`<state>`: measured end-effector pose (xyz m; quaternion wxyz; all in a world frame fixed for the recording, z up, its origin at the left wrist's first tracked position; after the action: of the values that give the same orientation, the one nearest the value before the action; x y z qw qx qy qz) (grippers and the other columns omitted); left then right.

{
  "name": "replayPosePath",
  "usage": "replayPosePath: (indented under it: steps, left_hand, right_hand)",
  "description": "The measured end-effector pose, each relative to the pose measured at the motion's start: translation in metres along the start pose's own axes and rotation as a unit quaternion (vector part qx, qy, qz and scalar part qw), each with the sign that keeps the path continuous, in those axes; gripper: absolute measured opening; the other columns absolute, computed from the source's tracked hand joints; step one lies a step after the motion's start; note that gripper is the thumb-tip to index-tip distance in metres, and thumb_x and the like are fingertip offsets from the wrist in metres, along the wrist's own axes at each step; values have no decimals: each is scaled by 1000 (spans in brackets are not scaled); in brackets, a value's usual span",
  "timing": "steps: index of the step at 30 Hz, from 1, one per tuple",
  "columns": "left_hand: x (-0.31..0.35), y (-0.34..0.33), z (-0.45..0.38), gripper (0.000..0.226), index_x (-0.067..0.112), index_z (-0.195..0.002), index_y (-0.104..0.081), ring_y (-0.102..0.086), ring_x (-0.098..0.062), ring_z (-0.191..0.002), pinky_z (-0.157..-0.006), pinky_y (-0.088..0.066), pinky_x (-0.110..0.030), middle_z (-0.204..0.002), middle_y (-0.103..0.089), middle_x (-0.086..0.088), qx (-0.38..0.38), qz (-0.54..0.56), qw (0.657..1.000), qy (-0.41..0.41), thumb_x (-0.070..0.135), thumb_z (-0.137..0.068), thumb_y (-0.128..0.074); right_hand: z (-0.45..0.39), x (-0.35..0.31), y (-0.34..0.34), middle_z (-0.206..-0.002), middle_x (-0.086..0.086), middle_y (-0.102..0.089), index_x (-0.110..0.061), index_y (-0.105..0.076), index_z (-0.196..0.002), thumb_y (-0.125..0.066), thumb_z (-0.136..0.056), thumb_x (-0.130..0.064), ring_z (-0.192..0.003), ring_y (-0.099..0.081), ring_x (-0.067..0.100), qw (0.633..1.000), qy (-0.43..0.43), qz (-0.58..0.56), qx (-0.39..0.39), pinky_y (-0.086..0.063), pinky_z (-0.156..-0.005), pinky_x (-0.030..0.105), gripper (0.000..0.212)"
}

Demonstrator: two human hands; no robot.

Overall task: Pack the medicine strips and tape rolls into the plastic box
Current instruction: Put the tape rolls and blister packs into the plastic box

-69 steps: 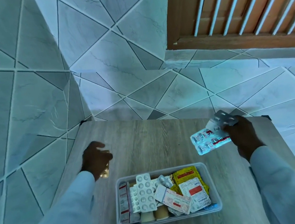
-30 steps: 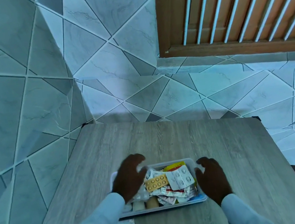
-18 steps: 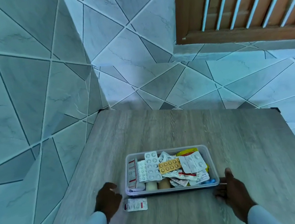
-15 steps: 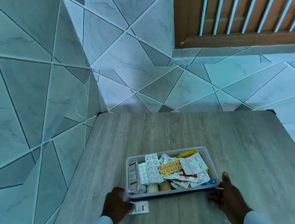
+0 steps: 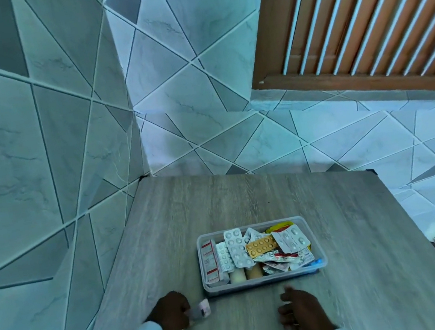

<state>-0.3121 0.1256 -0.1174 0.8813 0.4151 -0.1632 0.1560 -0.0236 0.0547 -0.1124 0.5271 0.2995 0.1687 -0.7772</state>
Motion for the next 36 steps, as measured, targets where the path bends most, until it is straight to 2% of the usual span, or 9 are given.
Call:
replayPosePath:
  steps: [3, 9, 14, 18, 21, 25, 28, 33, 36]
  left_hand:
    - [-4, 23, 7, 18, 15, -95, -72, -60, -10, -84, -62, -43, -12, -99, -65, -2, -46, -22, 998, -37, 16, -78, -67]
    - [71, 59, 23, 9, 17, -75, -73, -51, 2, -56, -57, -42, -10, -64, -57, 12, 39, 41, 981, -184, 14, -79, -67]
    - [125, 49, 16, 20, 16, -92, -74, -59, -12, -71, -57, -39, -15, -89, -71, -3, 95, 14, 969, -229, 11, -84, -56]
    - [132, 38, 5, 31, 23, -117, -66, -55, -16, -115, -93, -41, -24, -126, -61, 2, 110, -9, 971, -210, 15, -90, -52]
    - [121, 45, -2, 32, 24, -120, -62, -50, -15, -119, -98, -37, -23, -129, -55, 2, 153, 19, 971, -182, 16, -91, -52]
    - [99, 64, -14, 28, 18, -114, -64, -58, -18, -108, -93, -45, -27, -119, -62, -4, 222, 71, 965, -122, 11, -91, -48]
    - [73, 66, -21, 31, 15, -120, -59, -57, -22, -114, -95, -45, -30, -124, -60, -5, 235, 126, 963, -27, 13, -94, -44]
    - [63, 43, -31, 33, 22, -65, -49, -54, -16, -66, -61, -43, -26, -73, -56, 0, 175, 222, 958, 52, 14, -95, -38]
    - [60, 41, -36, 36, 15, -58, -58, -56, -18, -56, -54, -47, -32, -61, -62, -3, 172, 269, 945, 64, 15, -91, -44]
  right_hand:
    - [18, -2, -29, -61, 14, -50, -2, -57, -85, -59, -90, -7, -42, -43, 18, 991, 70, 101, -51, -33, -44, 21, 9]
    - [50, -39, -78, -75, 3, -65, -18, -66, -93, -60, -92, -25, -62, -61, 15, 942, 236, 213, -105, -51, -57, 28, 9]
    - [40, -72, -64, -73, 0, -65, -22, -63, -82, -58, -91, -26, -67, -59, 15, 874, 340, 346, 19, -50, -67, 35, 11]
    - [31, -81, -46, -92, -1, -68, -18, -64, -98, -60, -88, -30, -85, -62, 16, 834, 337, 434, 59, -48, -73, 27, 16]
    - [21, -84, -31, -100, 2, -69, -21, -62, -111, -59, -89, -28, -91, -63, 18, 844, 317, 426, 78, -45, -75, 24, 23]
    - [19, -103, -6, -79, -3, -67, -20, -63, -98, -59, -91, -22, -76, -63, 13, 839, 365, 384, 126, -52, -73, 29, 9]
    - [6, -121, 27, -90, 6, -68, -12, -65, -103, -59, -90, -16, -81, -60, 19, 832, 378, 347, 208, -46, -74, 29, 15]
    - [-43, -132, 75, -120, 19, -62, -6, -56, -124, -57, -92, -18, -111, -57, 35, 883, 272, 315, 219, -42, -95, 38, 34]
    - [-69, -127, 78, -106, 17, -70, -13, -68, -98, -56, -92, -19, -97, -63, 33, 912, 232, 307, 143, -49, -85, 39, 15]
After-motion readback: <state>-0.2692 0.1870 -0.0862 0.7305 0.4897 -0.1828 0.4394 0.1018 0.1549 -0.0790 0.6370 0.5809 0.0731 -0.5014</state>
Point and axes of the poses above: each hand's wrist, its own z-axis away from the middle knuckle, its own y-axis out of the back of the hand, x = y × z, the point moved 5 cm from there along -z, towards the middle knuckle
